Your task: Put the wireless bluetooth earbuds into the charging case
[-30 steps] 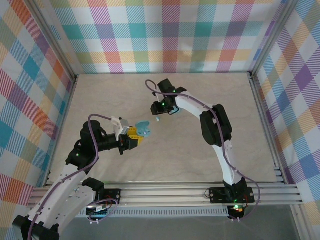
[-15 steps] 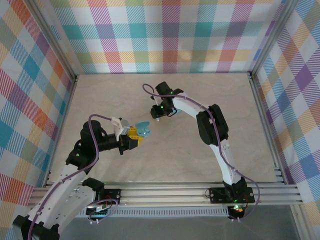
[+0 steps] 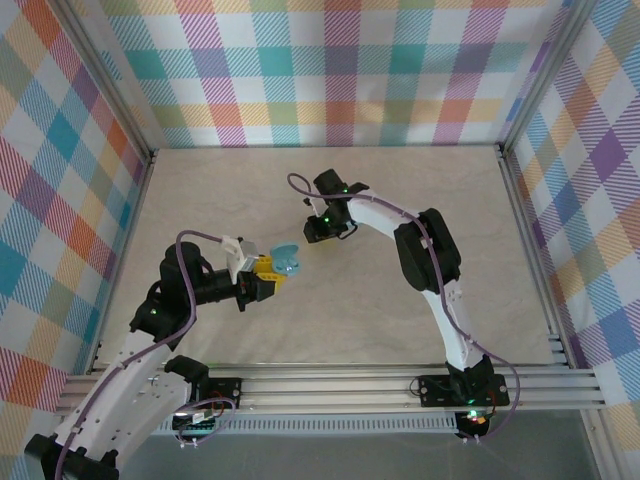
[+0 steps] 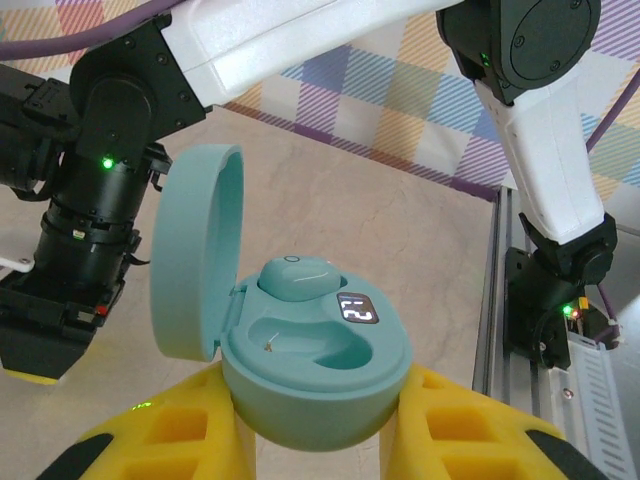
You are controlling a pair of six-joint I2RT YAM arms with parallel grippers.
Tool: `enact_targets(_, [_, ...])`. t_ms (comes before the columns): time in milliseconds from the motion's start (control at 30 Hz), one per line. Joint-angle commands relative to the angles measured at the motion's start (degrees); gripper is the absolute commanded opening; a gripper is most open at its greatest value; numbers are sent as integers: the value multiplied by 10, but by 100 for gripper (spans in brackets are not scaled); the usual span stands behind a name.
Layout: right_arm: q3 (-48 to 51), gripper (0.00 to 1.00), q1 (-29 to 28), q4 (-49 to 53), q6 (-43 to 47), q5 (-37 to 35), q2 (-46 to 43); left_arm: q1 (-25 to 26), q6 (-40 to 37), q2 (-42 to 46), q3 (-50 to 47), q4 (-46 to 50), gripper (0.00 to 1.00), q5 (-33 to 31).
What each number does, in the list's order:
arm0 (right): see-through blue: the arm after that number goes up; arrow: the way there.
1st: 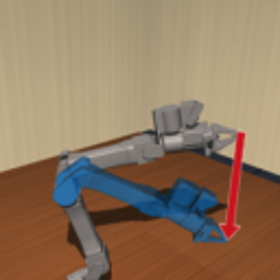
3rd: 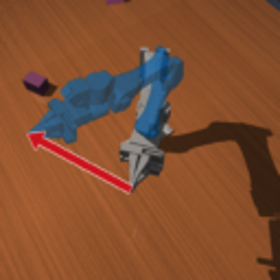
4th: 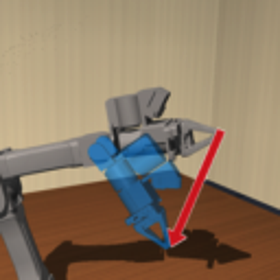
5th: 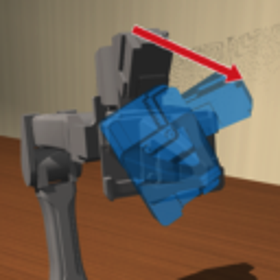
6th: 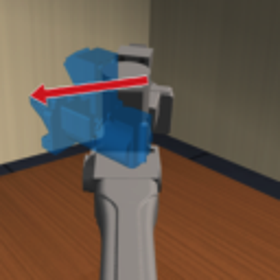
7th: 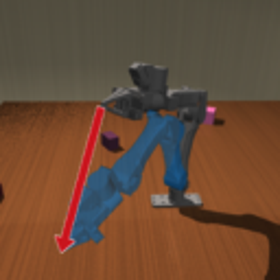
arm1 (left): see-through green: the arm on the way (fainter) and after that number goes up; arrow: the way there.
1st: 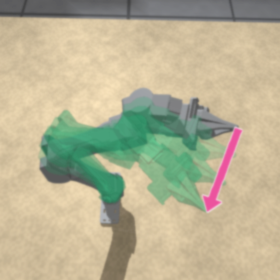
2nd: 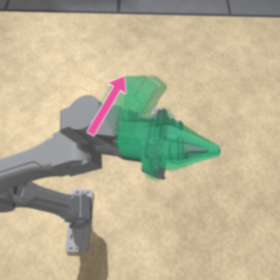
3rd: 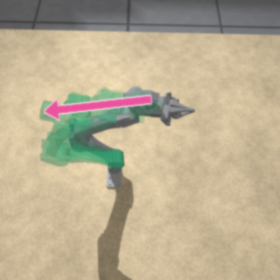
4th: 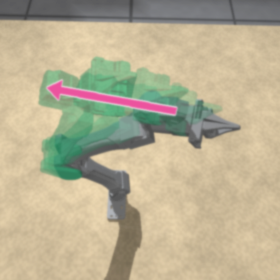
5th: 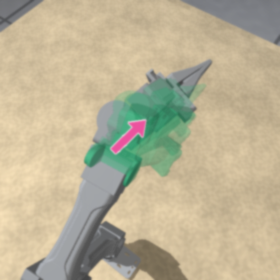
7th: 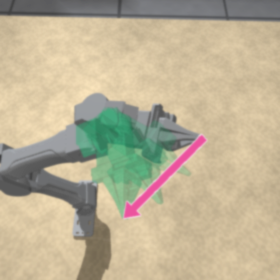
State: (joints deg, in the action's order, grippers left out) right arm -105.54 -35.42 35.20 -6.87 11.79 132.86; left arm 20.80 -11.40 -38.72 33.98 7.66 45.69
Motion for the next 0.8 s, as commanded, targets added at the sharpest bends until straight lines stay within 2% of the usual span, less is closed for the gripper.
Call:
enact_targets(0, [17, 35, -9, 19, -11, 23, -26, -4, -6, 9, 6, 7, 14, -1])
enact_targets(367, [8, 37, -11, 26, -46, -11, -30, -4, -6, 13, 5, 9, 14, -2])
enact_targets(767, [-33, 38, -11, 47, -79, -16, 1, -4, -9, 17, 3, 15, 14, -3])
